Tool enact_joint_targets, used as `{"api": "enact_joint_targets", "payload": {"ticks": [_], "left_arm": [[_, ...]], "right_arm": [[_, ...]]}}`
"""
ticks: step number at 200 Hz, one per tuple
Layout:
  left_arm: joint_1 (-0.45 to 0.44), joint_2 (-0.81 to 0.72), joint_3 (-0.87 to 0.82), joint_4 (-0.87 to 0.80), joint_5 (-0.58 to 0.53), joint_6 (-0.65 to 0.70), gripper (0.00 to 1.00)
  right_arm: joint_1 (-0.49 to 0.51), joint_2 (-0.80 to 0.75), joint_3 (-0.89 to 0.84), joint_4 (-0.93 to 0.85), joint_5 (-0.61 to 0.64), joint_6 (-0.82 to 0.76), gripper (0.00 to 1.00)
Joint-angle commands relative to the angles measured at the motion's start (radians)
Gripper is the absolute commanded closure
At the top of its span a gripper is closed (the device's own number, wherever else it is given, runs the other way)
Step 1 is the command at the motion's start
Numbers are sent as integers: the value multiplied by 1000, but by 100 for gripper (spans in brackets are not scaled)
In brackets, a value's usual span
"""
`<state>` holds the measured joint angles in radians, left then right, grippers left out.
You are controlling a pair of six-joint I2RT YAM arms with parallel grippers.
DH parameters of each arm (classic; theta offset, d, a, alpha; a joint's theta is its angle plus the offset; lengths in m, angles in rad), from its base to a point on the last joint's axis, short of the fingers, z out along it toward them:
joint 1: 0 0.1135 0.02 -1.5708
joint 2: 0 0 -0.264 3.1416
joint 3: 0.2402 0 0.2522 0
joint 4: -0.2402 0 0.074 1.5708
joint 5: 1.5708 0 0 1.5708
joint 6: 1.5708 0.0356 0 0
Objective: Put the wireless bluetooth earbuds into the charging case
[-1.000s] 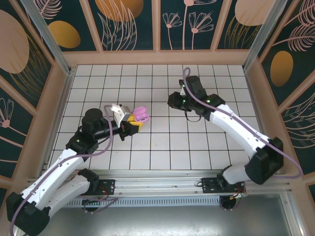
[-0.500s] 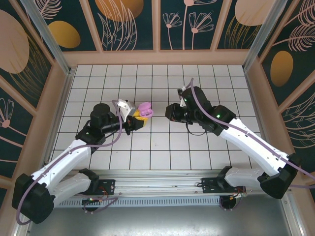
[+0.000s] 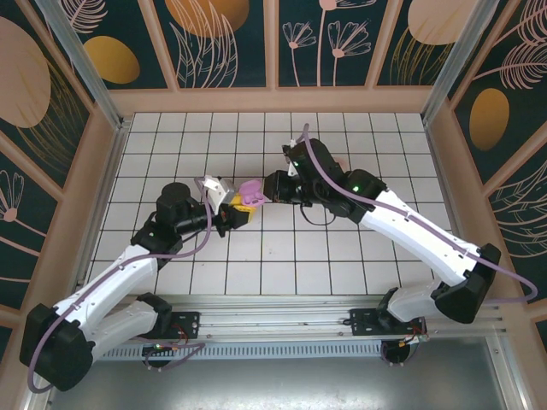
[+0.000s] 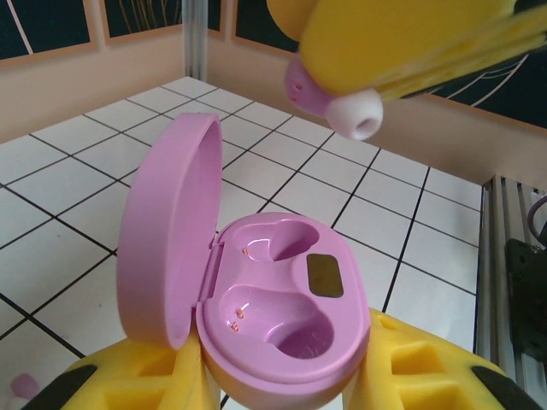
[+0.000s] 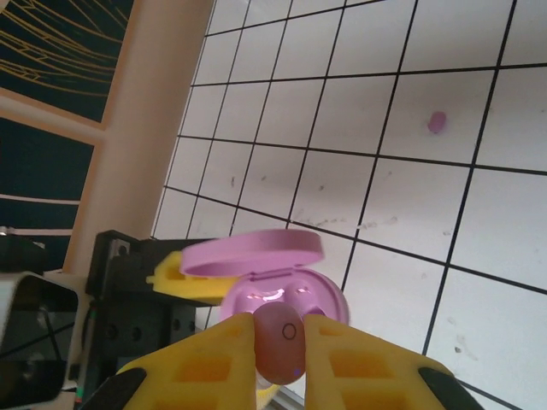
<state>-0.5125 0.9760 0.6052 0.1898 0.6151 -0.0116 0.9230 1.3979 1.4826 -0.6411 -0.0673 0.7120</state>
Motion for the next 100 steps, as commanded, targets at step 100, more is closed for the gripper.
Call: {"api": "enact_joint_targets", "payload": {"ticks": [100], "left_arm": [[-5,-39,-16,4,-24,34,100]], "right_arm": [[82,93,62,-65,49,-21,84]]}}
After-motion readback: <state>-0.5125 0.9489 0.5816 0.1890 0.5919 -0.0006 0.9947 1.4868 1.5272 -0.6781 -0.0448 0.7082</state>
